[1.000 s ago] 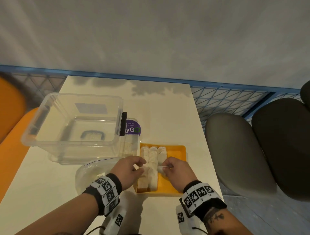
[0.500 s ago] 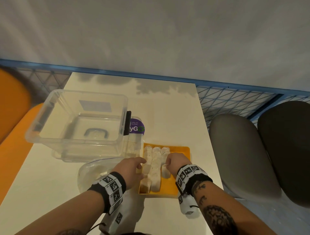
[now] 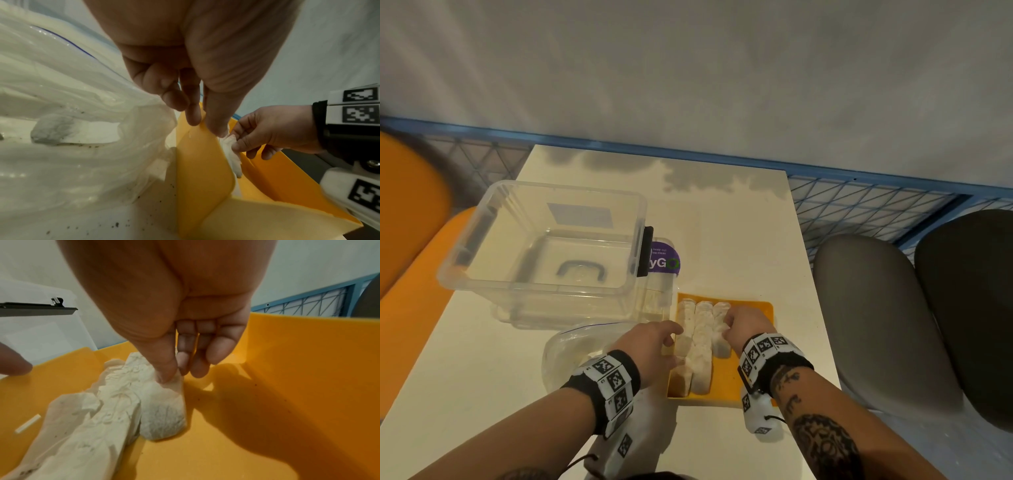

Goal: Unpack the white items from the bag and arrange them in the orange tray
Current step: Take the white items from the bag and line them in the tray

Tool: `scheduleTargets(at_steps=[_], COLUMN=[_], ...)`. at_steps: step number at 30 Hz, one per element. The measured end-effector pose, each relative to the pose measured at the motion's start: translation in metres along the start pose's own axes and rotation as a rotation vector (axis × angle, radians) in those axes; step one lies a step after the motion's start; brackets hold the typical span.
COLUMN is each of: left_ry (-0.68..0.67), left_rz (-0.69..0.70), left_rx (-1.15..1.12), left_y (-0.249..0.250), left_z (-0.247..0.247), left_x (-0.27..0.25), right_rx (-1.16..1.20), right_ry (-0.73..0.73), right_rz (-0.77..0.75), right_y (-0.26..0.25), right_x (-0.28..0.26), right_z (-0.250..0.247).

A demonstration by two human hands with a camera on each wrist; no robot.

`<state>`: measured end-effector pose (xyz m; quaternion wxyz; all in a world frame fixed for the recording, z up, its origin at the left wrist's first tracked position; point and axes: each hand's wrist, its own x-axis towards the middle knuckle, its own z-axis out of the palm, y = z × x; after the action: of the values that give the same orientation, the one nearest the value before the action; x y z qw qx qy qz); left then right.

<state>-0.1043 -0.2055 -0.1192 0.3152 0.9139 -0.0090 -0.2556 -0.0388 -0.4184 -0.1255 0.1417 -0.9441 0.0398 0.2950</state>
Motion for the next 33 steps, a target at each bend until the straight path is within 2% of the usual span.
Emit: scheduleTargets(at_steps=[4,7,11,13,15,18,24,28,33], left_ry=[0.073,0.150,0.194,0.205,0.173,0.053,0.107,0.070,0.098], left_rz=[0.069,0.057,-0.087,-0.171,-0.226,-0.244,-0.256,-0.270,-0.253], left_rx=[-0.014,-0.034,-0.040,-0.040,0.008,0.126,0.061,0.236,0.249], left_y=[-0.008,-0.020,-0.044,-0.059,-0.073,-0.083,-0.081,-0.078,-0.084], left_z=[-0.006,-0.019,-0.038,-0.041,-0.038,-0.019,0.004,0.009,0.003], left_x=[-0.005,-0.014,-0.031,-0.038,-0.044,-0.044,-0.031,-0.024,-0.020], right_rx=[0.088,0.152,0.199,0.126,0.008,-0.099,-0.145,-0.146,-0.139], right_ry=[0.061,0.057,-0.078,-0.068,-0.043,-0.006,-0.020,-0.020,-0.023], right_rz=[-0.012,-0.098,-0.174,-0.207,-0.224,-0.264,-0.228,-0.216,-0.212], right_y=[-0.002,-0.002,0.010,0.019,0.022,0.021,0.019,0.019,0.017], right_x=[-0.023,-0.051,-0.084,-0.090,-0.092,-0.093,-0.088,-0.088,-0.089], right_z=[0.001,0.016,0.055,0.074,0.087,0.093,0.098,0.099,0.099])
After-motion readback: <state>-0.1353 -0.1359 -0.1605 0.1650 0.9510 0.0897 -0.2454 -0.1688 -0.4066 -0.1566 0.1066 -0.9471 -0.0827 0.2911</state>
